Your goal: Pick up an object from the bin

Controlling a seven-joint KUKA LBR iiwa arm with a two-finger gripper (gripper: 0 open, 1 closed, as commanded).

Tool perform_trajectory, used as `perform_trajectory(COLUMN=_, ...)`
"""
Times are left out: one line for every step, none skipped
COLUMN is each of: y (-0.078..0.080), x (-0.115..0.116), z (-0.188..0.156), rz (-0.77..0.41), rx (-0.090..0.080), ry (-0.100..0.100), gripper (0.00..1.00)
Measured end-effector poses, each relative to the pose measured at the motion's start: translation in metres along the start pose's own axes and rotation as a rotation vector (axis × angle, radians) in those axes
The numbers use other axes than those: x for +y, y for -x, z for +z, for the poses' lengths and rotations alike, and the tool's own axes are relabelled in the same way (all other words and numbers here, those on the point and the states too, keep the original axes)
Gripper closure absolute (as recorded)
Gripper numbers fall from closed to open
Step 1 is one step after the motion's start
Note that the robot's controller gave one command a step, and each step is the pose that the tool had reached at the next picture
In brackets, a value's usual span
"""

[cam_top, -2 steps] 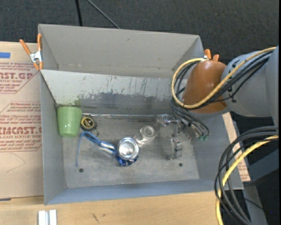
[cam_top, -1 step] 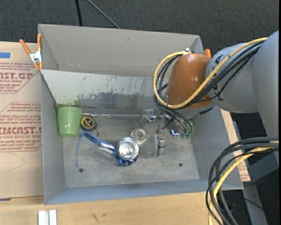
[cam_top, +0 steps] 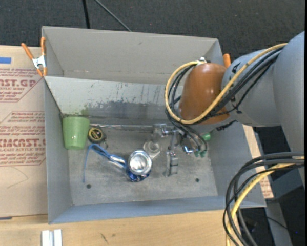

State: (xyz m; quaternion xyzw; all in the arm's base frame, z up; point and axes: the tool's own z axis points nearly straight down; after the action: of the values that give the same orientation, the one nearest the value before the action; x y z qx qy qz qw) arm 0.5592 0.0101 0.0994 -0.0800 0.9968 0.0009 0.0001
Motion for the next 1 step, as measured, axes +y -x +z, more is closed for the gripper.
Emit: perform_trajectory(y=0.0030, x=-0.0106, z=0.0290, rz=-0.053, rx=-0.008, ry=-0.002, gripper=0.00)
